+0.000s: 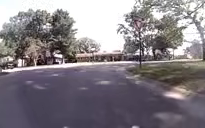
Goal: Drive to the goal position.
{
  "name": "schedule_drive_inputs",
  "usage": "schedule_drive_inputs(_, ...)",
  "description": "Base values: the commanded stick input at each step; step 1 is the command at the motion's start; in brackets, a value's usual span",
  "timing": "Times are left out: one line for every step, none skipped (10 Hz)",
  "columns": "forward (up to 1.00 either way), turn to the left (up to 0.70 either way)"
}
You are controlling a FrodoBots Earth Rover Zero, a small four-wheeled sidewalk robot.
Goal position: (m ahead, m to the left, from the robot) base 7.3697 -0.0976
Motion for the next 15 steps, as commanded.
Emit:
schedule_drive_inputs(0.69, 0.03)
schedule_drive_inputs(0.69, 0.03)
schedule_drive_inputs(0.69, 0.03)
schedule_drive_inputs(0.69, 0.03)
schedule_drive_inputs(0.69, 0.03)
schedule_drive_inputs(0.69, 0.03)
schedule_drive_inputs(0.69, 0.03)
schedule_drive_inputs(0.69, 0.03)
schedule_drive_inputs(0.69, 0.03)
schedule_drive_inputs(0.69, 0.03)
schedule_drive_inputs(0.69, 0.03)
schedule_drive_inputs(0.69, 0.03)
schedule_drive_inputs(0.69, 0.03)
schedule_drive_inputs(0.69, 0.03)
schedule_drive_inputs(0.69, 0.03)
